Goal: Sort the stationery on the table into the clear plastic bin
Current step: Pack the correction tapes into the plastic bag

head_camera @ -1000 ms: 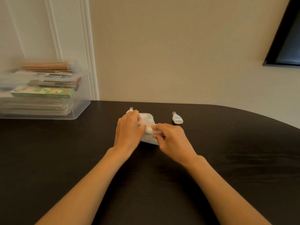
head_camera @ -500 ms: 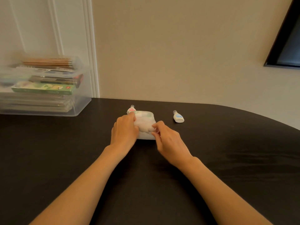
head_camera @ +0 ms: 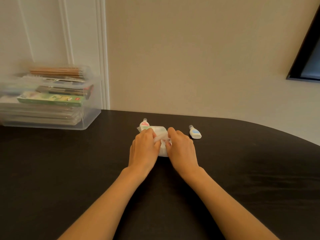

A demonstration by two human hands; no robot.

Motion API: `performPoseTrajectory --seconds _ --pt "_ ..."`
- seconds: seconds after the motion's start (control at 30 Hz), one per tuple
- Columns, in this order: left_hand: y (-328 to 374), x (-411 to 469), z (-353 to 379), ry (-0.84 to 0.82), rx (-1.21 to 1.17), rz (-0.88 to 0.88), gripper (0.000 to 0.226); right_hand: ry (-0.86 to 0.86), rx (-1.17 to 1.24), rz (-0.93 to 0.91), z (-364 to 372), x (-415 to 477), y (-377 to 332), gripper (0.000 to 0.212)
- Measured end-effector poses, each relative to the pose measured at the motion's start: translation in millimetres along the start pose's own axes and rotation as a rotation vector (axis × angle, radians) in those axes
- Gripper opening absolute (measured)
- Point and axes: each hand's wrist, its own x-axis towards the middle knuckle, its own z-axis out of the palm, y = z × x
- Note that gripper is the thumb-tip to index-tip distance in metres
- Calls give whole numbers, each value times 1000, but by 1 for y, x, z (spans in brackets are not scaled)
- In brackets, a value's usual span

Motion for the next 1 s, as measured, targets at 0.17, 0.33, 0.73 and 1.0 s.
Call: performPoseTrajectory --seconds 0.17,0.33,0.73,1.0 --pt "-10 1 0 5 59 -35 9 -164 464 107 2 3 3 23" --pt "-9 6 3 -136 313 -51 32 47 873 368 -12 5 27 32" --pt "-16 23 13 -35 236 -100 31 -266 727 151 10 -1 33 21" --pt "-33 31 13 -289 230 -88 40 -330 615 102 13 -5 31 29"
